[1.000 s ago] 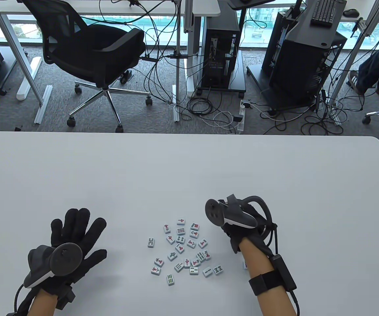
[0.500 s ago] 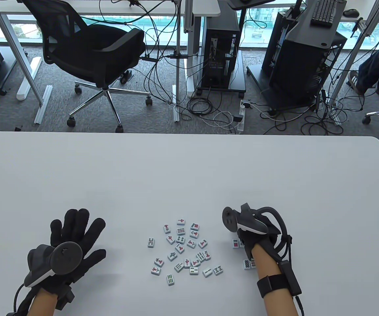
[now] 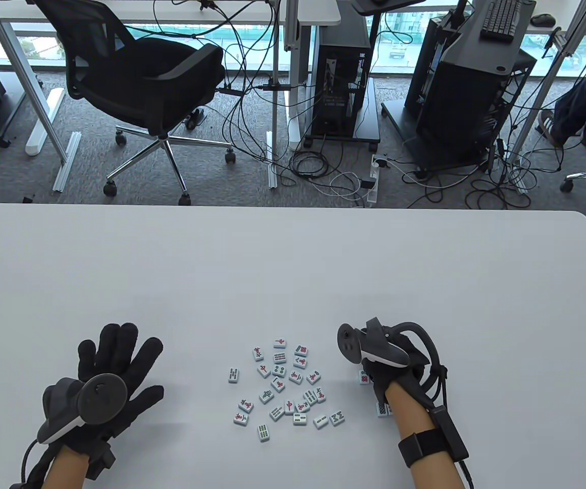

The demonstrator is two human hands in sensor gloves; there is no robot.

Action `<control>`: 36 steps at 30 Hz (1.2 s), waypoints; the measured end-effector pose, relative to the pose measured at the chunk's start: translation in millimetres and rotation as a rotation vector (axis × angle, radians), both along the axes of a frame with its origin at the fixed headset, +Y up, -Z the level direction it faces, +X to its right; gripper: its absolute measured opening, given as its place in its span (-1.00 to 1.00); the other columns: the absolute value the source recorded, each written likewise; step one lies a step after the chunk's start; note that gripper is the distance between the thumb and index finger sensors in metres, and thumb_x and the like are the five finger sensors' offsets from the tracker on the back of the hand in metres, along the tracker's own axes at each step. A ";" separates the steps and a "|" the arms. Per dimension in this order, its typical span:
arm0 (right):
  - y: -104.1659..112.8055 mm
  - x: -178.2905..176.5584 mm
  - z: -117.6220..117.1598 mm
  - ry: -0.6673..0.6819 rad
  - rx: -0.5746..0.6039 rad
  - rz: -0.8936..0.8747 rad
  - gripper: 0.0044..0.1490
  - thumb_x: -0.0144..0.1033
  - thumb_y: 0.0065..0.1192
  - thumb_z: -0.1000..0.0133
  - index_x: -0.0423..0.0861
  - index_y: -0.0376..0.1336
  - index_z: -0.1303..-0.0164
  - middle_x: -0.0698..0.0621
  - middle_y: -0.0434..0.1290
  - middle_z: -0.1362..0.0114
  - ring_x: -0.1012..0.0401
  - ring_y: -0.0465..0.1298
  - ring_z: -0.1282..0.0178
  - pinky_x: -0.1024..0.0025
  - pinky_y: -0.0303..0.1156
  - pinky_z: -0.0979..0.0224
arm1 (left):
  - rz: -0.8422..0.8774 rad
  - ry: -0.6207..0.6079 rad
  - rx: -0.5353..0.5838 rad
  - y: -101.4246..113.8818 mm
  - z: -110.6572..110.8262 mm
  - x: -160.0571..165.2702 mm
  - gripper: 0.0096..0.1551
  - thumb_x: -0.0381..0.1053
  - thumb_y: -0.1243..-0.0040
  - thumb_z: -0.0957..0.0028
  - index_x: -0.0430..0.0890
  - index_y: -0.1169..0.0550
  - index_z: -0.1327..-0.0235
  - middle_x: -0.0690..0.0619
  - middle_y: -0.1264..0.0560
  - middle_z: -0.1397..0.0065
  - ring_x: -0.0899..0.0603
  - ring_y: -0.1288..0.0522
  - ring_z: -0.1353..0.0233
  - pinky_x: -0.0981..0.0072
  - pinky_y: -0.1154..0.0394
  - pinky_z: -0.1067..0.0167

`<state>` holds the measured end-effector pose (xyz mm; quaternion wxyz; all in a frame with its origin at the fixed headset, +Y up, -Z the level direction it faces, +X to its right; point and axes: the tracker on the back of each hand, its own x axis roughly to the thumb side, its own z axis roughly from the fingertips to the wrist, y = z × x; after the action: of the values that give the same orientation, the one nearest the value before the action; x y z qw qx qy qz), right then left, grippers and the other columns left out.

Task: Mahjong suit sorting

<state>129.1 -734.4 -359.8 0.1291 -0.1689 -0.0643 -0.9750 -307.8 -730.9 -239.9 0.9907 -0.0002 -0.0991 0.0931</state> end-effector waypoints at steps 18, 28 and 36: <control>-2.9 -88.6 0.6 0.151 0.080 -0.118 -0.36 -0.07 0.33 -0.03 -0.14 0.40 -0.26 0.00 0.63 0.26 0.25 0.52 0.58 0.43 0.50 0.46 | 0.002 -0.008 0.007 0.0 0.2 0.5 -0.04 0.59 0.15 0.07 0.40 0.10 -0.59 0.34 0.52 -0.63 0.00 0.60 -0.67 -0.11 0.57 -0.50; -21.2 -94.6 -20.5 -0.003 0.007 -0.058 -0.40 0.00 0.27 -0.06 -0.20 0.49 -0.06 -0.01 0.64 0.33 0.26 0.51 0.63 0.44 0.49 0.52 | 0.014 -0.020 0.019 -2.0 -0.5 1.2 -0.04 0.59 0.15 0.07 0.40 0.10 -0.59 0.34 0.52 -0.63 0.00 0.60 -0.67 -0.11 0.57 -0.50; -11.4 -82.6 -21.7 0.013 0.010 -0.092 -0.41 -0.08 0.29 -0.08 -0.16 0.44 -0.21 -0.06 0.64 0.22 0.20 0.54 0.55 0.38 0.51 0.44 | 0.011 -0.028 0.022 -2.4 -0.4 3.0 -0.04 0.59 0.15 0.07 0.40 0.10 -0.59 0.34 0.52 -0.63 0.00 0.60 -0.67 -0.11 0.57 -0.50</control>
<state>46.5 -745.9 -381.5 0.0852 -0.1775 -0.0506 -0.9791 -304.7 -733.3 -240.4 0.9886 0.0102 -0.1142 0.0975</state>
